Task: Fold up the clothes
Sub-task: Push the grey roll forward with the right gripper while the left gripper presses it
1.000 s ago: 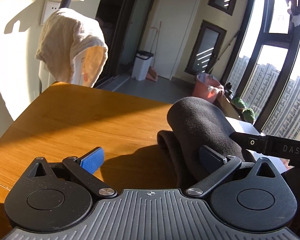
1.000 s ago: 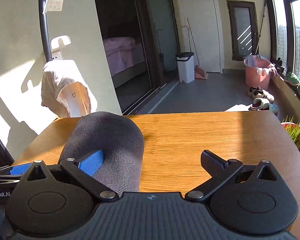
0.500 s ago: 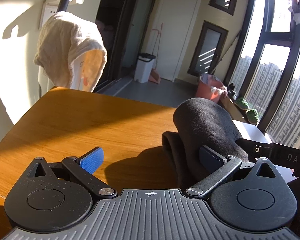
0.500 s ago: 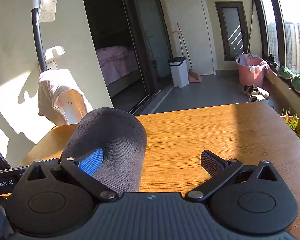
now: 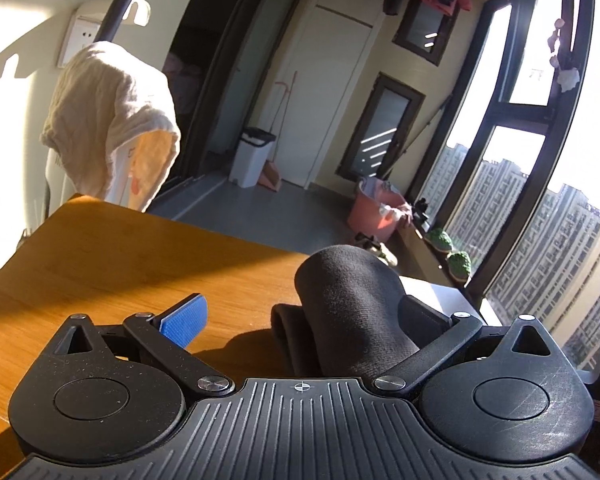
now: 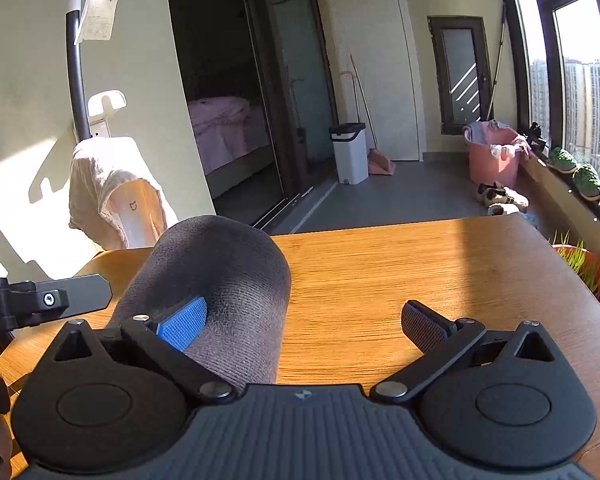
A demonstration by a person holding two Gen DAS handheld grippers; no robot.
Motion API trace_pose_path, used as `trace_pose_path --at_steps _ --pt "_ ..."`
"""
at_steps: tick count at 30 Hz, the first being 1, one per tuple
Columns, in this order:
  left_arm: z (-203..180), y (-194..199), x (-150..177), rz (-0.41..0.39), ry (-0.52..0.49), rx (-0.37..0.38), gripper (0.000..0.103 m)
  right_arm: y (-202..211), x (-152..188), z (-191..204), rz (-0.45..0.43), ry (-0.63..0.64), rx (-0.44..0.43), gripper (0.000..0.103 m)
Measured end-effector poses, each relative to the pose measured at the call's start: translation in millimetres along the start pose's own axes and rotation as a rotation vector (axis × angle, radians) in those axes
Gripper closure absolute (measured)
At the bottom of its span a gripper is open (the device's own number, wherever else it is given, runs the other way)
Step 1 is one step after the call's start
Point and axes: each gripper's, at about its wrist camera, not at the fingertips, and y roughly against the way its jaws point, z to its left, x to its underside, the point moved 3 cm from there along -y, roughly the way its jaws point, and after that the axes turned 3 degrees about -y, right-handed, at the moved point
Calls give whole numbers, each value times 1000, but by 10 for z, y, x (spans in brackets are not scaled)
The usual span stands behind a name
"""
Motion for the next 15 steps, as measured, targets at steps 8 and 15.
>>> trace_pose_path --at_steps 8,15 --pt "201 -147 191 66 42 -63 0 199 8 -16 15 -22 -127 0" --pt "158 -134 192 58 13 -87 0 152 -198 99 51 87 -104 0"
